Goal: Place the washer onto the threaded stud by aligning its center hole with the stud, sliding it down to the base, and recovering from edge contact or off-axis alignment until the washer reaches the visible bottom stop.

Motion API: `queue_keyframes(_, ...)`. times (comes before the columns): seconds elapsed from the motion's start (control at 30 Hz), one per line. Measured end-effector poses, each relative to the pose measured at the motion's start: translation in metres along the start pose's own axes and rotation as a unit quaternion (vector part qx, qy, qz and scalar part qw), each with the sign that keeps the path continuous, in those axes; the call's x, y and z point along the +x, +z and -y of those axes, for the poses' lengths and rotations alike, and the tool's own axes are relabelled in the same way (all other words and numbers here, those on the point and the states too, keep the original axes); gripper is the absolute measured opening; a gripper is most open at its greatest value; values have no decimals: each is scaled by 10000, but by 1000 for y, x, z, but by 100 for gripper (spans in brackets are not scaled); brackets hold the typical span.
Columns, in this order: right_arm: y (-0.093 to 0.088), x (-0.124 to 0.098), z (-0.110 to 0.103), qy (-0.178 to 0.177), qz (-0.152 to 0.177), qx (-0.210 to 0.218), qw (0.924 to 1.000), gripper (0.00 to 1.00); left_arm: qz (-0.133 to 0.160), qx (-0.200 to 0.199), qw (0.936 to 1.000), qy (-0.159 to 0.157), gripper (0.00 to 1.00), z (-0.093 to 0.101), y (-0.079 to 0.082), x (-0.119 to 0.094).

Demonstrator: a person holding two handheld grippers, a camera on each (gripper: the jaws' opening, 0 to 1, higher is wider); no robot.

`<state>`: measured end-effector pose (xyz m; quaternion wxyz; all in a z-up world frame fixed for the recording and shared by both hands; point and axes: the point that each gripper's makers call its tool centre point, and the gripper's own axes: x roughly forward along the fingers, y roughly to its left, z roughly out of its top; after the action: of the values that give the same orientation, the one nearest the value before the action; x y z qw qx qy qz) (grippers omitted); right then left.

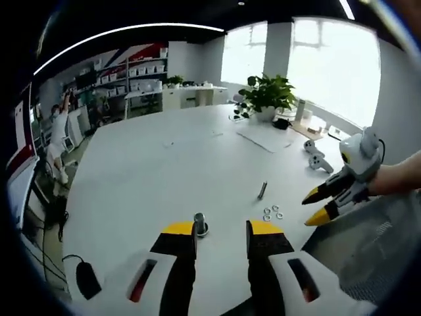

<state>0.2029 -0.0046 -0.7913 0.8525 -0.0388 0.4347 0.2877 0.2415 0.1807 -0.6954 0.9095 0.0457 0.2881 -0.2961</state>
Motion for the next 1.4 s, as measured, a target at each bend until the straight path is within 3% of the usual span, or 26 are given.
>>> queue_keyframes(0.47,0,0,6,-98,-2,-38,9999,42,133,137,9998,-49,28,5,1,-23)
queue_keyframes(0.73,0,0,10,-144,8,-15,9999,42,114,3,9999,-111,28,10,0,-23)
queue_keyframes(1.13,-3,0,12,-201,-25,50,9998,42,-278,224,9989,-307,29,19,-24,-10)
queue_keyframes(1.4,-8,1,12,-231,-125,0,9997,42,-402,426,9968,-542,30,31,-30,-8)
